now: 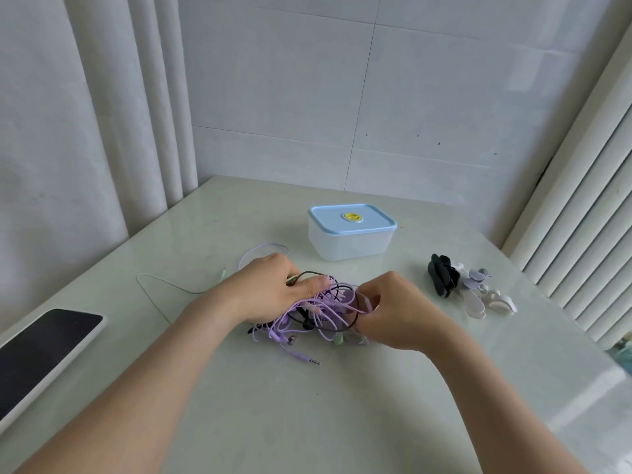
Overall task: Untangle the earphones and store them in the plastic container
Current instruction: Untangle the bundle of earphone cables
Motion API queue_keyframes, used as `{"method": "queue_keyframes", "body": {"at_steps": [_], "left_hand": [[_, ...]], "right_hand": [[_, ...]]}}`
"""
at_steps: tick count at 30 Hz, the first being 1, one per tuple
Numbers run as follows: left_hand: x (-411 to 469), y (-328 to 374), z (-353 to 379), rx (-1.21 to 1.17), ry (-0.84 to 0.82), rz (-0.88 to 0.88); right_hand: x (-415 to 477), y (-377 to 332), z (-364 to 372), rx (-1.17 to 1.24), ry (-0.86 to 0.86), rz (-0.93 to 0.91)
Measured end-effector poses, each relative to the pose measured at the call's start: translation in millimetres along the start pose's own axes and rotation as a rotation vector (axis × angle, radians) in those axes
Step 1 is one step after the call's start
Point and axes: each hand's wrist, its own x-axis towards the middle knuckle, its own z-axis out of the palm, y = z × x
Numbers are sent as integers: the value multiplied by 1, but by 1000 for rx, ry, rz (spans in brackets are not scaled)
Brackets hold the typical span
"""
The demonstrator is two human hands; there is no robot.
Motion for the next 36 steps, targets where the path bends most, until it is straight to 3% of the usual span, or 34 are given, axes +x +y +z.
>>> {"method": "queue_keyframes", "body": {"at_steps": [4, 9, 15, 21, 25, 29, 33, 36], "left_hand": [[2, -4, -1, -12, 46, 72], [8, -1, 1, -152, 324, 208], [5, 7, 0, -249, 513, 433], [4, 10, 0, -241, 604, 464], [9, 3, 0, -201, 592, 442], [13, -5, -2, -141, 589, 450], [14, -7, 0, -119, 586, 456], [15, -8, 1, -104, 609, 438]], "right_hand": [[0, 1, 2, -24, 16, -63], [7, 1, 13, -156, 156, -177], [7, 1, 13, -200, 188, -150], [10, 8, 5, -205, 365, -78], [7, -4, -2, 160, 372, -39], [3, -10, -10, 542, 219, 9], [2, -9, -12, 601, 113, 68], [3, -6, -9, 592, 77, 12]]}}
